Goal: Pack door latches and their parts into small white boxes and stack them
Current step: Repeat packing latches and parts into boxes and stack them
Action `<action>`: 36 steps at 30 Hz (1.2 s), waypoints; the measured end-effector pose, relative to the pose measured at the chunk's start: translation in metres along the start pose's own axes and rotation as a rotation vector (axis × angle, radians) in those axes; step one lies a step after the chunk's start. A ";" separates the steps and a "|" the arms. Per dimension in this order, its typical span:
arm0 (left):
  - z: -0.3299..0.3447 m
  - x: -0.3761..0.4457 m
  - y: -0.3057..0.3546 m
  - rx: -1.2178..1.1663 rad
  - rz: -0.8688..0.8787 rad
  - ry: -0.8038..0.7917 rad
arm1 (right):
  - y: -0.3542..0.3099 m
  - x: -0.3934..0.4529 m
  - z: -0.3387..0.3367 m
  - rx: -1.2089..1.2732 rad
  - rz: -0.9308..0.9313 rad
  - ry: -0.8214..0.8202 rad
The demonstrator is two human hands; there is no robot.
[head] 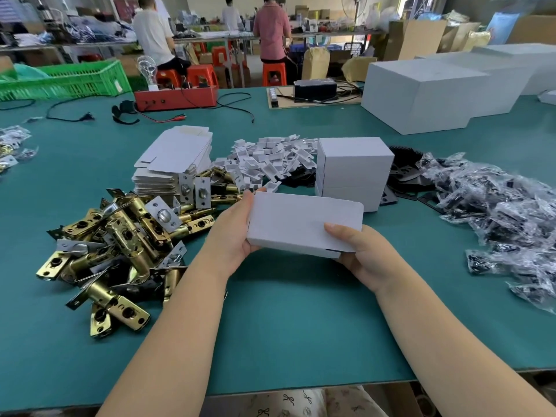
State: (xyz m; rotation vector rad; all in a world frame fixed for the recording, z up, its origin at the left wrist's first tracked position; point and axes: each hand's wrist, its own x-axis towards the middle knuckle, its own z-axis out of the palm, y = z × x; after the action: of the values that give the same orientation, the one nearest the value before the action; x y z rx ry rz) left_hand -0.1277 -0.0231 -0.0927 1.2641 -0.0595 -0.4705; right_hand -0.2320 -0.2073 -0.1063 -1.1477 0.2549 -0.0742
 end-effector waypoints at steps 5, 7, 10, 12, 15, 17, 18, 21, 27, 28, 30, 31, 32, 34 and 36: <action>0.005 -0.002 -0.001 0.053 -0.031 0.058 | -0.001 0.001 -0.001 0.035 0.017 -0.011; 0.004 -0.002 -0.001 0.043 -0.032 0.052 | -0.002 0.000 -0.001 0.052 0.020 -0.013; 0.002 -0.002 0.001 0.025 -0.043 0.023 | -0.003 0.000 -0.003 0.063 0.020 -0.010; 0.002 -0.003 0.001 0.038 -0.041 0.026 | -0.002 0.001 -0.003 0.020 0.017 -0.013; 0.005 -0.003 -0.001 0.079 -0.014 0.074 | 0.000 0.002 -0.001 -0.058 0.009 -0.013; 0.007 -0.003 -0.001 0.098 0.003 0.084 | 0.001 0.001 -0.001 -0.064 0.000 -0.008; 0.007 -0.003 -0.001 0.095 0.007 0.077 | 0.000 0.001 -0.002 -0.061 -0.003 -0.007; 0.008 -0.004 0.002 0.091 0.001 0.053 | 0.000 0.000 -0.002 -0.065 -0.006 -0.011; 0.008 -0.011 0.002 0.391 0.183 -0.021 | -0.004 0.000 -0.004 -0.039 -0.016 0.013; 0.007 -0.012 0.001 0.407 0.196 -0.056 | -0.005 0.000 -0.005 -0.032 -0.019 0.019; 0.007 -0.013 0.002 0.383 0.163 -0.124 | -0.006 0.000 -0.006 -0.021 -0.022 0.025; 0.006 -0.013 0.002 0.356 0.139 -0.161 | -0.006 0.000 -0.007 -0.014 -0.019 0.026; 0.004 -0.013 0.003 0.323 0.118 -0.200 | -0.006 0.000 -0.007 -0.002 -0.014 0.031; 0.000 -0.013 0.005 0.227 0.089 -0.270 | -0.006 0.001 -0.009 0.065 0.003 0.057; -0.003 -0.012 0.005 0.096 0.080 -0.328 | -0.007 0.002 -0.012 0.143 0.021 0.096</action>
State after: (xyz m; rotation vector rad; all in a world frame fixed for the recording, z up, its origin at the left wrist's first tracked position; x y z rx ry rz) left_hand -0.1359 -0.0147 -0.0865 1.2631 -0.4125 -0.6073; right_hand -0.2319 -0.2211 -0.1051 -1.0000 0.3412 -0.1274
